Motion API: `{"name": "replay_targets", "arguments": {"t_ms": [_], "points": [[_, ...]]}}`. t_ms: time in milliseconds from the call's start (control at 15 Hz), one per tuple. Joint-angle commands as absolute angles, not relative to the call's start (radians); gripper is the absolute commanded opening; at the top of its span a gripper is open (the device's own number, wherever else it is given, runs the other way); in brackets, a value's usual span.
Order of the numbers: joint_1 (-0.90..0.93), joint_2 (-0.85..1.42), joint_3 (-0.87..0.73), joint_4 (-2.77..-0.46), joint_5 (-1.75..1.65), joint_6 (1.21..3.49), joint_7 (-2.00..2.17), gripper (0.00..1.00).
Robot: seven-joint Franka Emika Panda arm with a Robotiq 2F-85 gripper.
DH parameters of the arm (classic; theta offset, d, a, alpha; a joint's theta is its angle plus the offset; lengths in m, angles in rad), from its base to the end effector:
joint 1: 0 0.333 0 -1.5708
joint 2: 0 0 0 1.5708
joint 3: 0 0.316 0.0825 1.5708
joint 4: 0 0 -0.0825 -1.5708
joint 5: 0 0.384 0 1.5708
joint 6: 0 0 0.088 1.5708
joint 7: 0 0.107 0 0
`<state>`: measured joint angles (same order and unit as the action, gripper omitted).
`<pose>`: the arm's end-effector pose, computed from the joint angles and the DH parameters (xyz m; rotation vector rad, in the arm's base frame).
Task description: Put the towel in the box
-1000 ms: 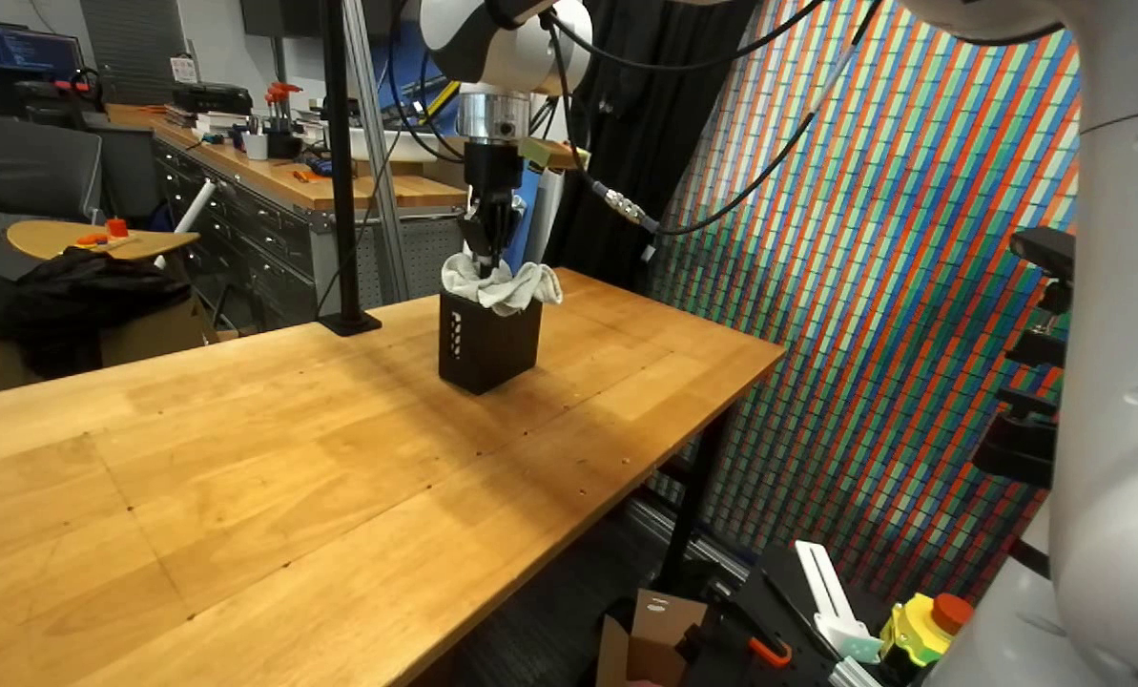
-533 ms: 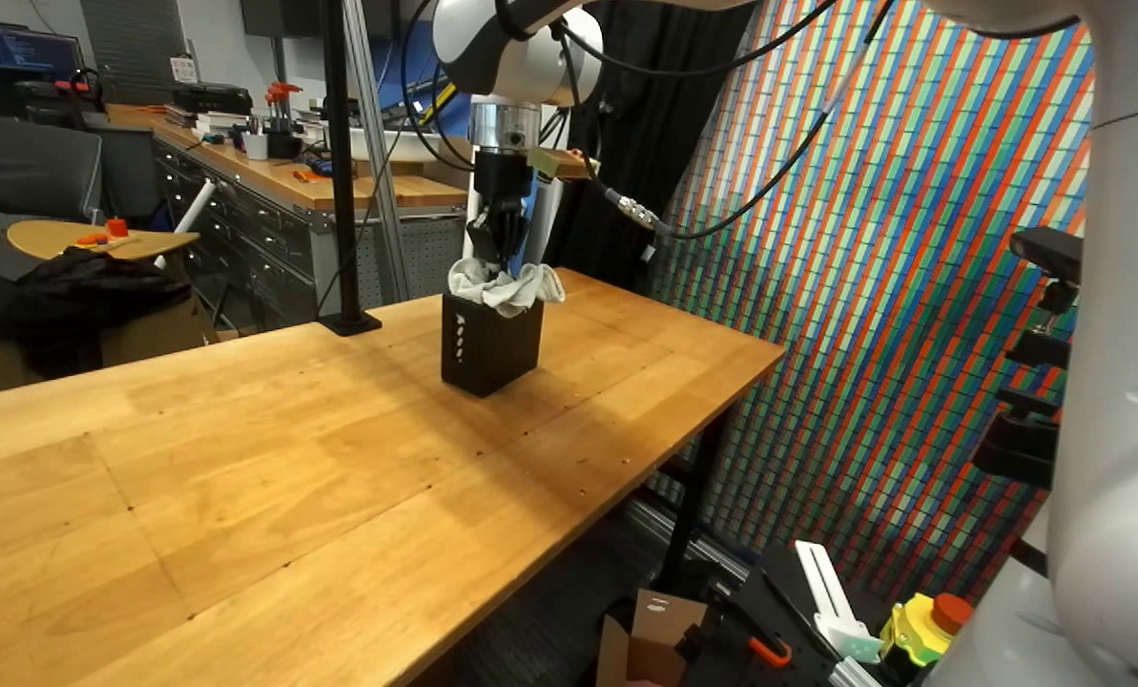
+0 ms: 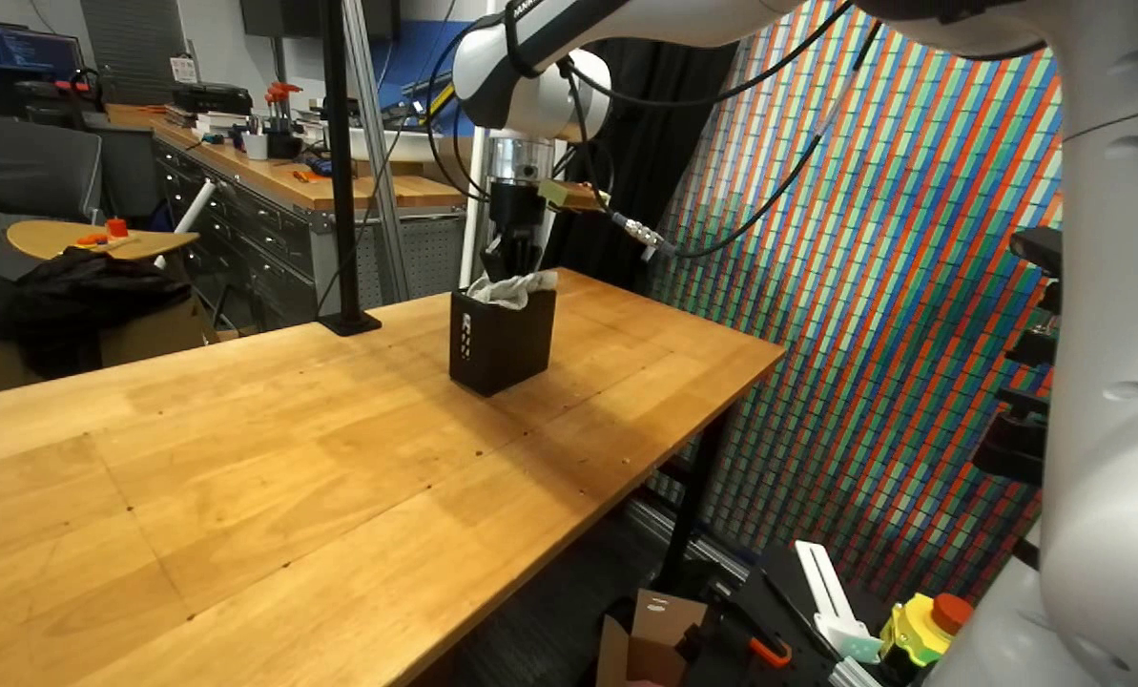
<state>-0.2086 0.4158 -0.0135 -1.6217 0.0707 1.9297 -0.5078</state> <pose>0.6443 -0.1395 0.3740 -3.0201 -0.3920 0.1211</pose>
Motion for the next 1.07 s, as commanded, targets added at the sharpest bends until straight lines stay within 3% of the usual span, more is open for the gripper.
{"name": "replay_targets", "arguments": {"t_ms": [0, 733, 800, 867, 1000], "points": [[-0.222, 0.463, -0.007, -1.614, 0.107, 1.944, -0.531, 0.01], [-0.192, 0.367, -0.008, -1.694, 0.074, 1.961, -0.496, 0.01], [-0.186, 0.343, -0.008, -1.705, 0.071, 1.962, -0.491, 0.28], [-0.18, 0.32, -0.009, -1.715, 0.067, 1.965, -0.486, 0.29], [-0.168, 0.273, -0.011, -1.739, 0.062, 1.973, -0.476, 0.43]]}}
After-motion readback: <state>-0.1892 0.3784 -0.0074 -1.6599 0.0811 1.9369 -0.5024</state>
